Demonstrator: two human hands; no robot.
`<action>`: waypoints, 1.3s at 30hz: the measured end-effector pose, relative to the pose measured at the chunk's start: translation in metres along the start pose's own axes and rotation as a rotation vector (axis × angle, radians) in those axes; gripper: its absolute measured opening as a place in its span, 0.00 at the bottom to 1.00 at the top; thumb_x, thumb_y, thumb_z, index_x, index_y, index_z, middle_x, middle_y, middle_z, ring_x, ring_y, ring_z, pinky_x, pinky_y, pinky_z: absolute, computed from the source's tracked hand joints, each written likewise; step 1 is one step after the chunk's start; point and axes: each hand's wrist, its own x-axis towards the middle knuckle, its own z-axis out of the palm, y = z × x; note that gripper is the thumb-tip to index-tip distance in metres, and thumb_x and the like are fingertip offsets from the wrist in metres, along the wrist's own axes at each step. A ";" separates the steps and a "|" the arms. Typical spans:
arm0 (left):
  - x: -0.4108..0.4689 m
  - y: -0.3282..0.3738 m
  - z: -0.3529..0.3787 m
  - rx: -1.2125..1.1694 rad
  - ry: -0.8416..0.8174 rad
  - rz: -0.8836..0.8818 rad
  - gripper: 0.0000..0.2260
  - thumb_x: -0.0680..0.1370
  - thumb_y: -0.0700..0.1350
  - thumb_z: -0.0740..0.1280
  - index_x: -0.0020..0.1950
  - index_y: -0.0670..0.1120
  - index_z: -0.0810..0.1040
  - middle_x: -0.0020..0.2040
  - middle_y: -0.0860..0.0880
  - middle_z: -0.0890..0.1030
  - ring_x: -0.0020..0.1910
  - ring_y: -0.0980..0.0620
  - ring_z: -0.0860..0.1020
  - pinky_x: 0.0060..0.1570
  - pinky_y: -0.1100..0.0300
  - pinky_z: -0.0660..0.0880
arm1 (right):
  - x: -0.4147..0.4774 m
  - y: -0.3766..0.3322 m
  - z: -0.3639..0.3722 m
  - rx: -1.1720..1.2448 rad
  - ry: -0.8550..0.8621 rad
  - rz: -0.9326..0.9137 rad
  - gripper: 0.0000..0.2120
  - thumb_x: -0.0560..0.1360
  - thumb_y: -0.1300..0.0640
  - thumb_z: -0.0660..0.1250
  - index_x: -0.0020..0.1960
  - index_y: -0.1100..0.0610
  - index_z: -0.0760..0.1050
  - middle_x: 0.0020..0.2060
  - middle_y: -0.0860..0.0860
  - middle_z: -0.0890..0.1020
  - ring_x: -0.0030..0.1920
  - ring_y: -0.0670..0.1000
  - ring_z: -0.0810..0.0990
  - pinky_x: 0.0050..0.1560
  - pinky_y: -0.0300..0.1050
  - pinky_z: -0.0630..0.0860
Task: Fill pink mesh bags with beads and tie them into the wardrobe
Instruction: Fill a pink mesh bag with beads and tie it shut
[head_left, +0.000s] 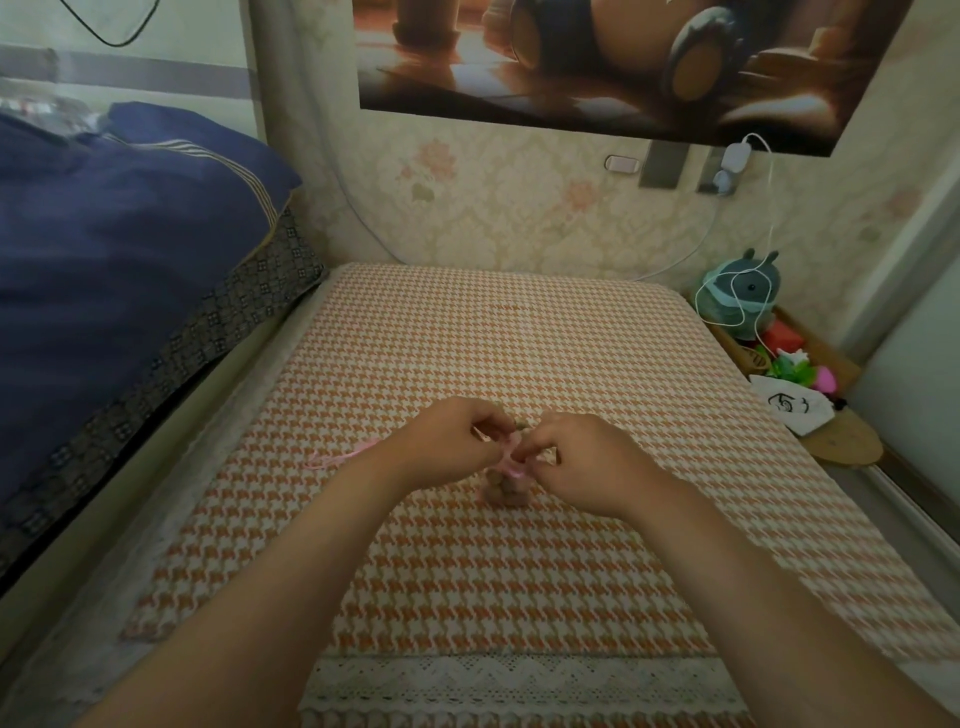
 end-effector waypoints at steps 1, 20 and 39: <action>0.000 -0.002 0.000 -0.008 -0.026 -0.008 0.18 0.73 0.49 0.74 0.62 0.55 0.78 0.52 0.59 0.81 0.49 0.59 0.81 0.52 0.59 0.80 | 0.000 -0.001 0.000 -0.009 0.005 -0.009 0.10 0.80 0.45 0.66 0.58 0.41 0.83 0.46 0.39 0.76 0.48 0.45 0.76 0.42 0.42 0.71; -0.001 -0.007 0.013 0.083 -0.001 0.066 0.20 0.69 0.48 0.78 0.59 0.53 0.77 0.45 0.58 0.79 0.38 0.61 0.77 0.40 0.66 0.73 | 0.001 -0.007 -0.002 0.007 -0.022 -0.014 0.11 0.79 0.48 0.65 0.57 0.42 0.84 0.54 0.43 0.78 0.53 0.48 0.78 0.49 0.49 0.77; 0.002 0.000 0.007 0.124 0.112 -0.012 0.05 0.76 0.45 0.70 0.47 0.52 0.85 0.39 0.61 0.80 0.40 0.64 0.77 0.40 0.68 0.71 | 0.021 0.031 0.029 0.108 0.082 0.228 0.11 0.79 0.54 0.70 0.60 0.45 0.81 0.63 0.44 0.81 0.60 0.50 0.80 0.52 0.44 0.75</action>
